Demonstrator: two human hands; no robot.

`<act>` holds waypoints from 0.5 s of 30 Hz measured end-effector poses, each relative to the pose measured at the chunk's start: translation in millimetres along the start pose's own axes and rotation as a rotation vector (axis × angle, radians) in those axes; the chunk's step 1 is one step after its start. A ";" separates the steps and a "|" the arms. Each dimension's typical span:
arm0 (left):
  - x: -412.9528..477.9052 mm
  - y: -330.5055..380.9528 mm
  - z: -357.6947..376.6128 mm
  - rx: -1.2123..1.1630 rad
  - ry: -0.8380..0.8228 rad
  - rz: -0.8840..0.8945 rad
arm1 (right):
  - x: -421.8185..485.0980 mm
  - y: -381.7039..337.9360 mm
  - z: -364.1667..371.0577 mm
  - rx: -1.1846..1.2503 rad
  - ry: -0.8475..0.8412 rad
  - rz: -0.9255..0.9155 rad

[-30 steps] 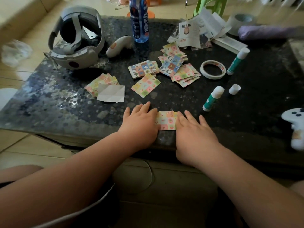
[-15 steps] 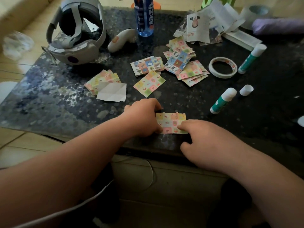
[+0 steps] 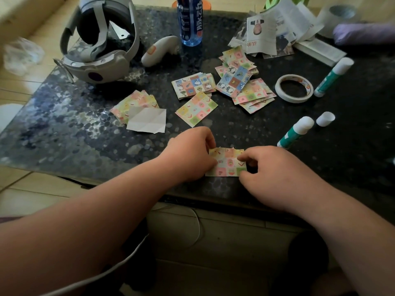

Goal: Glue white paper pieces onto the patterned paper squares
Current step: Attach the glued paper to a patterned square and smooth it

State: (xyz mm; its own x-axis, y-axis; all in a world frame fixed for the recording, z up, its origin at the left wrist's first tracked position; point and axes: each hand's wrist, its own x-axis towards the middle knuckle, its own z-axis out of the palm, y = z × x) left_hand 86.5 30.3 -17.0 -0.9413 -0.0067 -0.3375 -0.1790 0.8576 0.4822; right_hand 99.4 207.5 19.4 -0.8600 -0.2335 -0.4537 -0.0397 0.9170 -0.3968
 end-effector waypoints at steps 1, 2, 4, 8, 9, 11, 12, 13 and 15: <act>-0.9 0.1 0.7 -0.022 0.022 0.011 | 0.2 1.3 0.0 0.017 0.004 0.000; -1.8 0.1 1.1 -0.048 0.042 0.017 | 0.7 3.0 0.6 0.036 0.014 -0.003; -4.3 0.3 1.0 -0.119 0.068 0.018 | 1.9 6.1 2.3 0.094 0.048 -0.009; -12.4 3.5 -7.0 -0.260 0.161 0.080 | 4.5 10.4 -0.7 0.291 0.145 0.010; -15.7 4.6 -9.0 -0.283 0.188 0.111 | 4.8 10.8 -1.4 0.375 0.139 0.033; -24.1 7.0 -12.7 -0.322 0.254 0.182 | 2.0 9.0 -3.2 0.691 0.059 0.111; -28.6 6.6 -14.1 -0.331 0.299 0.217 | -0.2 7.6 -4.0 0.905 -0.004 0.149; -33.1 5.0 -15.2 -0.323 0.358 0.264 | -2.3 6.0 -4.9 1.095 -0.067 0.172; -39.9 -0.9 -16.3 -0.284 0.469 0.391 | -4.5 3.9 -6.6 1.303 -0.149 0.181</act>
State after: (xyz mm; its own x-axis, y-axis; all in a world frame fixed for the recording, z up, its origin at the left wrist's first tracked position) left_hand 119.5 21.4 9.2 -0.9653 -0.0010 0.2610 0.1922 0.6741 0.7132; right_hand 99.7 214.3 25.2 -0.7340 -0.2513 -0.6309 0.6559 -0.0216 -0.7545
